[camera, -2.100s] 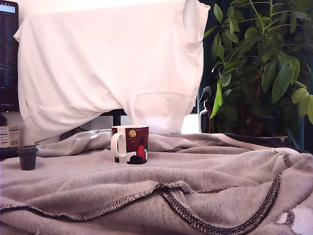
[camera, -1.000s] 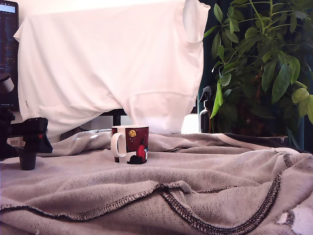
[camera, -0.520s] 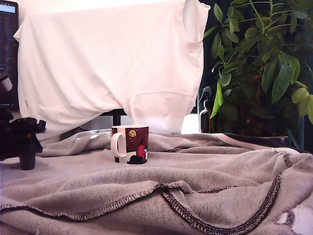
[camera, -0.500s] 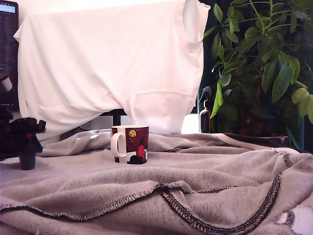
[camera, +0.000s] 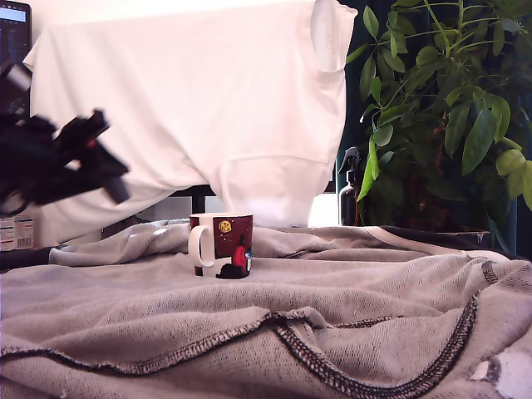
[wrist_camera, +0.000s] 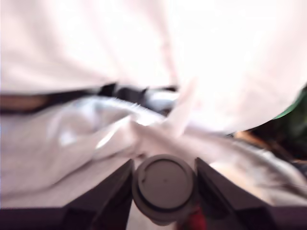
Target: Pick the grey coffee capsule and place it inside the red coffee cup
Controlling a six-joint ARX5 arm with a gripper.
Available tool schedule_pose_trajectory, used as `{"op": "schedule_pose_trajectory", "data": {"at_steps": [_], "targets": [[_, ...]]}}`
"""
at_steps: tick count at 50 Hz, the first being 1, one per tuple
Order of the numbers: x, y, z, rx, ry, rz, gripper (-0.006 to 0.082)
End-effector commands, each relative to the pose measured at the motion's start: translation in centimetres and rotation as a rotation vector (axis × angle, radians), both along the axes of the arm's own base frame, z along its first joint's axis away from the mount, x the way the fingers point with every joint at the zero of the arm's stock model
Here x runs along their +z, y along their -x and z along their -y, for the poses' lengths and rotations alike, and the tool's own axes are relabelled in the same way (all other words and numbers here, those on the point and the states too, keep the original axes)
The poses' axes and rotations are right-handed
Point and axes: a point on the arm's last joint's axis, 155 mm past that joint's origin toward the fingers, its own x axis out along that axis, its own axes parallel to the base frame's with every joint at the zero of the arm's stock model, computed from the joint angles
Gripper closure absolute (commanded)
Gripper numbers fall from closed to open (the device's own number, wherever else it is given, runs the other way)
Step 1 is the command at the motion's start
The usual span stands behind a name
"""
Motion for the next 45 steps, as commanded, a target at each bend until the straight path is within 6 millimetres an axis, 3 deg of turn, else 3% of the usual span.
{"op": "schedule_pose_trajectory", "data": {"at_steps": [1, 15, 39, 42, 45], "targets": [[0.6, 0.2, 1.8, -0.042, 0.01, 0.012, 0.0635], [3.4, 0.6, 6.9, -0.128, 0.015, 0.071, 0.0635], [2.4, 0.6, 9.2, -0.146, 0.002, 0.051, 0.0632], [2.5, 0.5, 9.2, -0.146, -0.009, 0.061, 0.0538], [2.6, 0.5, 9.3, -0.15, -0.034, 0.077, 0.0265]]}}
